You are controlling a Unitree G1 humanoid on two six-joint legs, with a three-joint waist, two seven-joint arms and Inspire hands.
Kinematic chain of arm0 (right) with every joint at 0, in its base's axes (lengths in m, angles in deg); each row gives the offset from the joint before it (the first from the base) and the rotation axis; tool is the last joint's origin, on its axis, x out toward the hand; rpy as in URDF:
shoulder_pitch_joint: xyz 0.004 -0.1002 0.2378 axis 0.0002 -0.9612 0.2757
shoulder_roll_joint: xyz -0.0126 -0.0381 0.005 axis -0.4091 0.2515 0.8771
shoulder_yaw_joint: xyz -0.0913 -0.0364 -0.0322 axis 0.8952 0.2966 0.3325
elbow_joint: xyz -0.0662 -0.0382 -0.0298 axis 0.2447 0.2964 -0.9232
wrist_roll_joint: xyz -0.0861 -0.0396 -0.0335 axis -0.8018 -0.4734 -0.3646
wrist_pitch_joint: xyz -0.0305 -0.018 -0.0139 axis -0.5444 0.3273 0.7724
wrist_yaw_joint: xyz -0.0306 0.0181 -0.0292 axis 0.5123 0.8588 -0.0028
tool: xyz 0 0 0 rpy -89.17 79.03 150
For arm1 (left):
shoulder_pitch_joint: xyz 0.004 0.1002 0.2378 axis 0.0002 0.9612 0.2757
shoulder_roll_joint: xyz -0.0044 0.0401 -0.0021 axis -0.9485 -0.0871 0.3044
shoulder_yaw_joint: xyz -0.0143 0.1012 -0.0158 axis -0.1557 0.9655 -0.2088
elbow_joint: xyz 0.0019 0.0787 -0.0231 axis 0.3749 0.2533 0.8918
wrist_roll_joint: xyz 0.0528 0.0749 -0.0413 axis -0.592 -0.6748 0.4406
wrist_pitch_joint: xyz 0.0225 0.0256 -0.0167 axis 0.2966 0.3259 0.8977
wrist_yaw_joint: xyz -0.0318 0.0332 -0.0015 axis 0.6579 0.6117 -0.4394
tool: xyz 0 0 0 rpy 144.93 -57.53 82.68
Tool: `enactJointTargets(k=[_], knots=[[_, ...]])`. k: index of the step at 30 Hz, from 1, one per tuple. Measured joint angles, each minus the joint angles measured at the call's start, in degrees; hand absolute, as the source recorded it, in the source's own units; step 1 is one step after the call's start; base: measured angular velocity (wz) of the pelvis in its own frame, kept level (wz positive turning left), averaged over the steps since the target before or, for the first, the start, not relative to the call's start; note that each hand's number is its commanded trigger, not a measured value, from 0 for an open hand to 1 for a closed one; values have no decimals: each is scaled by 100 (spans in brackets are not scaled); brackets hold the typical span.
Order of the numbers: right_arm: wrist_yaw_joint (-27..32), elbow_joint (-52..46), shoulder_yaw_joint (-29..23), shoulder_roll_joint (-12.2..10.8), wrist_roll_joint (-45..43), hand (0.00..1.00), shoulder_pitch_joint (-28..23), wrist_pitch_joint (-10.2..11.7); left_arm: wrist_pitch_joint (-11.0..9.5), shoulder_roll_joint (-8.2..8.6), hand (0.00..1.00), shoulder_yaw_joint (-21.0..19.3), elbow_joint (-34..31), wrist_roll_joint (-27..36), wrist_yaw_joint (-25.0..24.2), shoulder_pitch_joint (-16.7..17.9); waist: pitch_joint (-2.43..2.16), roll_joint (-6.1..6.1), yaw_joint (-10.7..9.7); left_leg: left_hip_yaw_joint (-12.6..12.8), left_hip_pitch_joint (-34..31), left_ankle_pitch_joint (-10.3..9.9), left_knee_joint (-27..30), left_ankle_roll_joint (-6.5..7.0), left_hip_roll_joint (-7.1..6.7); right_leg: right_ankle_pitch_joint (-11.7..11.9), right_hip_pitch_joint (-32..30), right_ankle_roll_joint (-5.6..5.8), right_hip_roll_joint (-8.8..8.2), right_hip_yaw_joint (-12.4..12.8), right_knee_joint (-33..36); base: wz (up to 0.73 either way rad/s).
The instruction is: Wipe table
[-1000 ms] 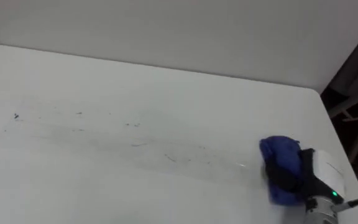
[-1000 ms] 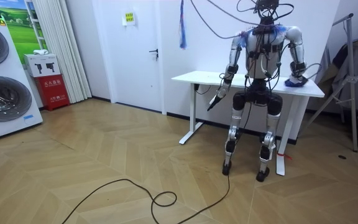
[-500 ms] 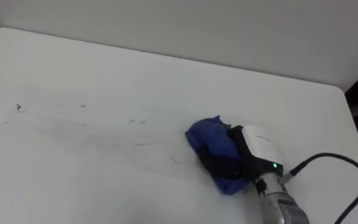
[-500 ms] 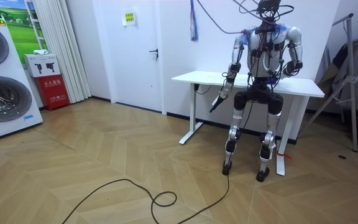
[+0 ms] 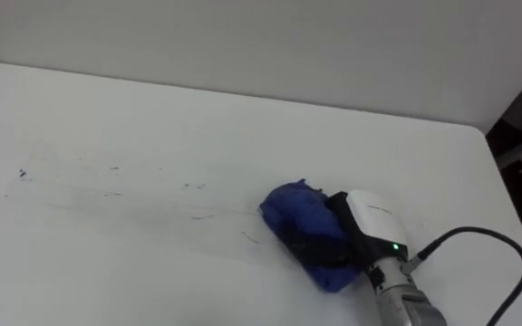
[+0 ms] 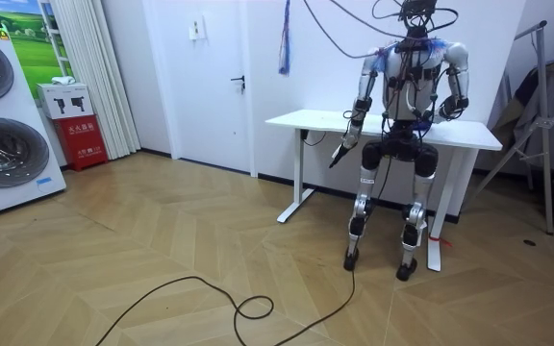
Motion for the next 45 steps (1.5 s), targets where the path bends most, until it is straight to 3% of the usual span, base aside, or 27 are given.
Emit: enactJointTargets(k=[14,25,29,35,36,37,38,45], knots=[[-187,-55,-152,4,21,0,-18,130,-141,-15,0,-52,54,776,-46,4,9,-14,-72,68,62,-2,-49,6,-7,-10,-4,15,6,89,9,-2],[-411,-689,-823,36,293,0,-250,178,-255,-65,0,-577,218,760,-407,38,-2,-99,-215,174,59,-5,-51,15,-20,-33,-106,31,7,218,71,-4],[-410,-802,-1124,44,428,0,-251,181,-260,-96,0,-598,225,761,-548,67,19,-81,-327,225,88,-6,-55,16,-22,-35,-121,34,8,267,102,-7],[-425,-1231,-1482,72,678,0,-269,195,-482,-97,0,-596,280,761,-663,43,18,-75,-456,306,89,-10,-62,22,-21,-40,-174,33,21,350,117,-6],[-415,-1263,-1493,79,711,9,-269,195,-493,-99,0,-596,284,761,-663,43,16,-79,-464,309,89,-10,-63,22,-21,-40,-179,33,23,360,121,-6],[-415,-1266,-1495,78,717,65,-271,195,-505,-101,0,-600,287,746,-663,44,13,-85,-463,313,89,-10,-66,22,-21,-40,-184,33,24,360,124,0],[-415,-1266,-1495,78,718,100,-271,195,-520,-101,0,-601,299,745,-663,49,11,-92,-461,313,89,-10,-67,22,-21,-40,-185,33,24,359,126,0],[-454,-1267,-1443,78,708,100,-270,196,-578,-143,0,-633,396,750,-663,78,13,-176,-419,312,72,-11,-82,22,-20,-41,-199,34,25,354,115,0]])
